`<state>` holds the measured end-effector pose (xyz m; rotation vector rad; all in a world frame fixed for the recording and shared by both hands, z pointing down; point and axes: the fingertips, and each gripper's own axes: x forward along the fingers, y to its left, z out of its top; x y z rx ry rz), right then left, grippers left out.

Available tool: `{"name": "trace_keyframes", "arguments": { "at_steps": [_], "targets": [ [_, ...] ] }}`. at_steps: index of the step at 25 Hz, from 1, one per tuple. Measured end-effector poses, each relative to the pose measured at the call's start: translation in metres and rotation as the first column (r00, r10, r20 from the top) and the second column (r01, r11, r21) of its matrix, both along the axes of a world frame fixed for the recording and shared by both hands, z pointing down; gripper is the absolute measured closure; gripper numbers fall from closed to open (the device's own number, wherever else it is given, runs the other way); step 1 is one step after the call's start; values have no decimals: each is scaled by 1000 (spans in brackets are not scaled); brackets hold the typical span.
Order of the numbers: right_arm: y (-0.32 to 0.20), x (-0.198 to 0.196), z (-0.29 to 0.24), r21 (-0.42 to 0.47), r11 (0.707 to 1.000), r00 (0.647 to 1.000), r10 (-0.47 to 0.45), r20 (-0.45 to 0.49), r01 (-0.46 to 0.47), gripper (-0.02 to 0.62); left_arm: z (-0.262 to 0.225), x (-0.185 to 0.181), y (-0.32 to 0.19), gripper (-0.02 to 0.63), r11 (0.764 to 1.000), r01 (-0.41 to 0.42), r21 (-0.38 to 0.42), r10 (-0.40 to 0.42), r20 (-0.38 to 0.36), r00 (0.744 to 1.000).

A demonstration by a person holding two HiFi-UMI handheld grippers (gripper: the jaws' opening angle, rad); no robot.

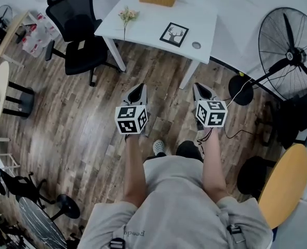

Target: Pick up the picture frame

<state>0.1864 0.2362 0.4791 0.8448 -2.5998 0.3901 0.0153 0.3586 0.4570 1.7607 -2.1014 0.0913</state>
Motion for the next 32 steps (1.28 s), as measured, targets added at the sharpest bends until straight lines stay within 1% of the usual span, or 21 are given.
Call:
{"name": "trace_keyframes", "arguments": {
  "at_steps": [3, 7, 14, 17, 21, 25, 32],
  "targets": [
    [-2, -18, 3, -17, 1000, 1000, -1, 5, 1, 571, 2, -20, 3, 580, 1000, 10, -8, -10, -12, 1000],
    [-11, -39, 6, -29, 1000, 1000, -1, 18, 2, 571, 7, -35, -5, 580, 1000, 3, -19, -3, -8, 1000],
    [-54, -80, 20, -44, 999, 1000, -10, 27, 11, 571, 17, -69, -43, 580, 999, 9, -34, -9, 11, 1000],
    [-87, -102, 21, -48, 999, 999, -4, 49, 6, 571, 19, -89, -72, 578, 999, 4, -38, -3, 20, 1000],
    [-135, -124, 19, -82, 996, 995, 44, 88, -37, 571, 11, -110, -121, 580, 997, -32, -69, 36, 49, 998],
    [-181, -141, 18, -53, 997, 998, 56, 39, -54, 571, 3, -125, -175, 580, 995, -52, -81, 56, 50, 997],
    [-261, -161, 15, -83, 991, 992, 106, 68, -100, 571, -3, -151, -264, 580, 991, -96, -88, 102, 61, 993]
  ]
}}
